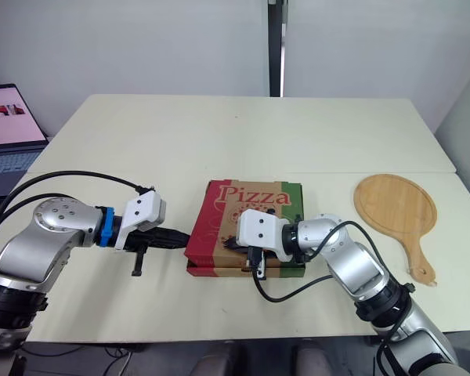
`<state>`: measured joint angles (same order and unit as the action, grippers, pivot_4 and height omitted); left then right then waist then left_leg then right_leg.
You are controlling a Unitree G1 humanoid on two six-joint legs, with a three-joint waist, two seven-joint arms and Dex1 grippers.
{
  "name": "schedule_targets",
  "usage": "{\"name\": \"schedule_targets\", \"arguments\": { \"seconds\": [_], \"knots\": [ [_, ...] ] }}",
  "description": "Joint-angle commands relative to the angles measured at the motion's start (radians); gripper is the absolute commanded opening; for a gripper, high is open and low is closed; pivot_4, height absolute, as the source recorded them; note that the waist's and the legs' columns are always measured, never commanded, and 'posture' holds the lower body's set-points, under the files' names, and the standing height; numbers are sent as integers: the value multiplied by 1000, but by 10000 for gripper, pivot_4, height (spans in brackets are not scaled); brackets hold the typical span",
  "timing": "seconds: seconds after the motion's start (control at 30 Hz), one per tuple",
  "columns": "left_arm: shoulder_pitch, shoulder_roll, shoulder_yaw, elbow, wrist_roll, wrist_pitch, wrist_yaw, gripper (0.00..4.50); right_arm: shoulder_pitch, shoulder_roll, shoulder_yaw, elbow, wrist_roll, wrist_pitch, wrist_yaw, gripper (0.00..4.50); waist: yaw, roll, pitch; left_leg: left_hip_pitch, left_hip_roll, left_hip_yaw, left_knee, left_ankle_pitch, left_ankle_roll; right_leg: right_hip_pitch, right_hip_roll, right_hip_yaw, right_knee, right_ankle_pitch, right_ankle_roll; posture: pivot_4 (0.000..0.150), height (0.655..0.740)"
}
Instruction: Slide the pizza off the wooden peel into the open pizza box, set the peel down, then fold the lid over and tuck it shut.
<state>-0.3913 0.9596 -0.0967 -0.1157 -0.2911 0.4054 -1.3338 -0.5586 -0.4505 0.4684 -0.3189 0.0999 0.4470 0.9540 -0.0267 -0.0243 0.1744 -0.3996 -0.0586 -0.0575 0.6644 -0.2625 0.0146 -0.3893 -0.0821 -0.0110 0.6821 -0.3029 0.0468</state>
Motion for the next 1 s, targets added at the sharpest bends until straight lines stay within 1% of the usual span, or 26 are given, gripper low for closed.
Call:
{"name": "schedule_targets", "arguments": {
  "seconds": [0.03,0.23,0.4,0.53,0.63,0.83,0.93,1.0],
  "knots": [
    [25,29,21,-17,13,-56,-13,0,-6,4,-7,-21,-3,-6,-6,141,0,0,0,0,0,0,0,0,0,0,0,0,0,0,0,1500,7281],
    [82,28,49,-42,-4,-59,9,0,-3,9,2,-14,-13,-9,-11,141,0,0,0,0,0,0,0,-1,2,0,0,0,0,0,0,1500,7281],
    [148,78,141,-68,-53,6,19,0,12,8,22,5,-36,-24,-14,141,-1,0,0,0,0,0,-1,-1,2,0,0,0,0,0,0,1500,7281],
    [155,90,185,-75,-79,38,32,0,23,12,32,31,-53,-35,-15,141,0,0,0,0,0,0,-1,-1,2,0,0,0,0,0,0,1500,7281],
    [149,92,185,-98,-92,57,32,0,31,13,48,53,-69,-44,-14,141,2,0,0,0,0,0,-1,-1,2,0,0,0,-1,0,0,1500,7281],
    [143,85,158,-106,-78,46,36,0,50,0,98,99,-131,-72,-16,141,0,0,0,1,0,0,-1,-1,2,0,0,0,0,0,0,1500,7281],
    [138,83,152,-101,-75,41,38,0,55,6,91,101,-139,-86,-23,141,0,0,0,1,0,0,-1,-1,2,0,0,0,0,0,0,1500,7281],
    [138,82,148,-89,-67,29,43,0,54,10,59,73,-115,-75,-24,141,0,0,0,1,0,0,-1,-1,2,0,0,0,0,0,0,1500,7281]
  ]
}}
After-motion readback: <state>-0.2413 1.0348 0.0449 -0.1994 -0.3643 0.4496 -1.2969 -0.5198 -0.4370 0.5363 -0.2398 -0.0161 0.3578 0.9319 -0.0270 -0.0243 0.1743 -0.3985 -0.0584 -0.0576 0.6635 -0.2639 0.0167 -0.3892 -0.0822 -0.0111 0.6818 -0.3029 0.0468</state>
